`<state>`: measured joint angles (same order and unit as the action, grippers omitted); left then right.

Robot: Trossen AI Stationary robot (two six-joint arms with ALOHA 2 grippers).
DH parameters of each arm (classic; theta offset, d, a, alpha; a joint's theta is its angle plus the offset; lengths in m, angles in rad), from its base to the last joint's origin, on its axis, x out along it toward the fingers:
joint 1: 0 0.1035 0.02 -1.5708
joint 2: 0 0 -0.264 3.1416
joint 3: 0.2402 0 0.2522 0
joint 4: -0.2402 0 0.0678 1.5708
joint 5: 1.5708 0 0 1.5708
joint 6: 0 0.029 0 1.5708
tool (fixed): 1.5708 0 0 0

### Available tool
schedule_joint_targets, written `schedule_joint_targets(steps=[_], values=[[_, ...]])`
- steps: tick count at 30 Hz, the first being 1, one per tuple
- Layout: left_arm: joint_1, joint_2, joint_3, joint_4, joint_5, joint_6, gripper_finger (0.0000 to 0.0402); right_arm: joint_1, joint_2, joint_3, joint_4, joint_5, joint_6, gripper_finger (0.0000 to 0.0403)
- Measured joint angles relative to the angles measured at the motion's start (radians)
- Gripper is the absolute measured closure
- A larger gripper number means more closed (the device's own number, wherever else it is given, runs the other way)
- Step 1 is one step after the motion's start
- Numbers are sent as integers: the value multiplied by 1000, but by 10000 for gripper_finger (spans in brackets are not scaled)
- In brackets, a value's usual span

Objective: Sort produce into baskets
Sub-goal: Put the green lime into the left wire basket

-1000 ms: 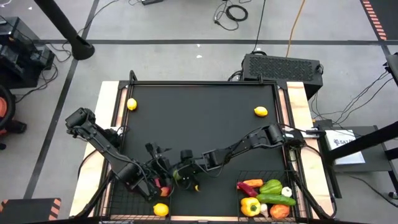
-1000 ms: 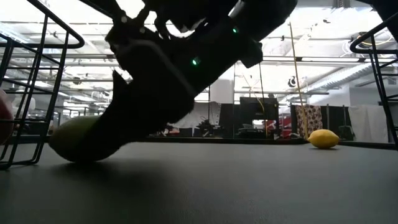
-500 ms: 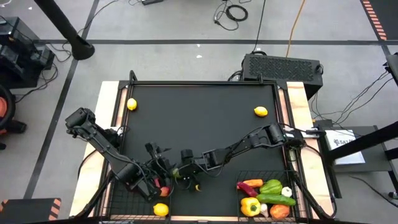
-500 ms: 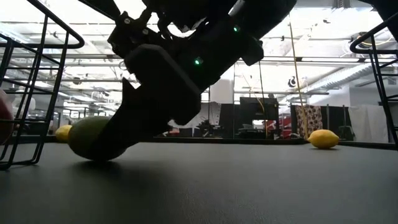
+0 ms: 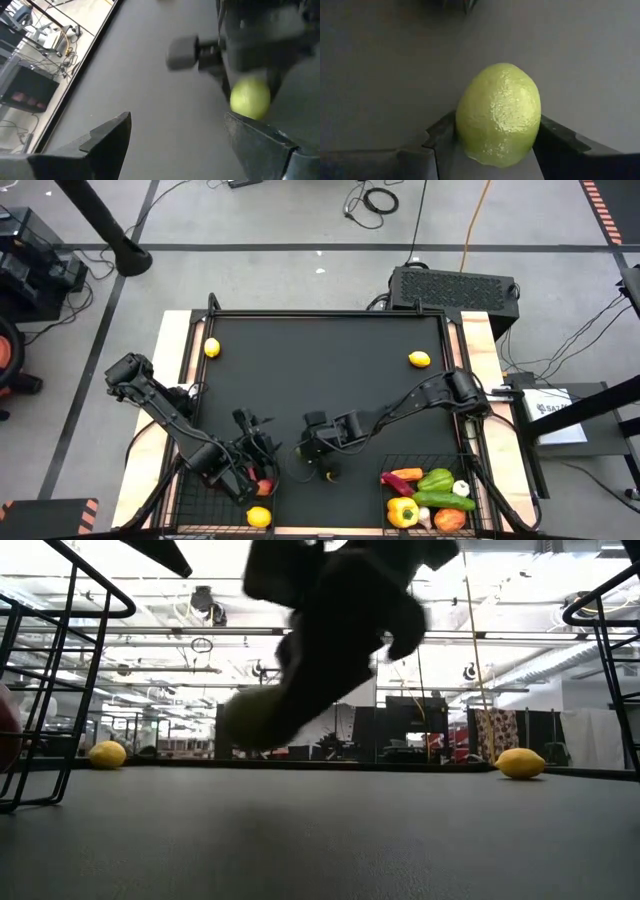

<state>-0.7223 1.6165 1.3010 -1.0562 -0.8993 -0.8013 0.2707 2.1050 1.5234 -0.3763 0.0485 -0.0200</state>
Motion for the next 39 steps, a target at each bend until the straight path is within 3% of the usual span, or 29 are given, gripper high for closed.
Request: schedule_joint_targets(steps=[5, 11, 15, 22, 30, 39], values=[[-8, 0, 0, 5, -5, 44, 79, 0, -90, 0, -207, -2, -25, 193], [-28, 24, 0, 269, -29, 521, 79, -10, -238, -34, -300, -5, -114, 193], [-21, 47, 1, 422, -45, 752, 79, -39, -339, -98, -173, -58, -92, 193], [8, 119, 0, 509, -86, 1134, 79, -57, -395, -234, 171, -243, -42, 193], [33, 125, 0, 632, -109, 1288, 79, -57, -375, -246, 195, -246, -45, 192], [93, 125, 0, 675, -32, 1365, 80, -58, -376, -244, 271, -265, -56, 192]])
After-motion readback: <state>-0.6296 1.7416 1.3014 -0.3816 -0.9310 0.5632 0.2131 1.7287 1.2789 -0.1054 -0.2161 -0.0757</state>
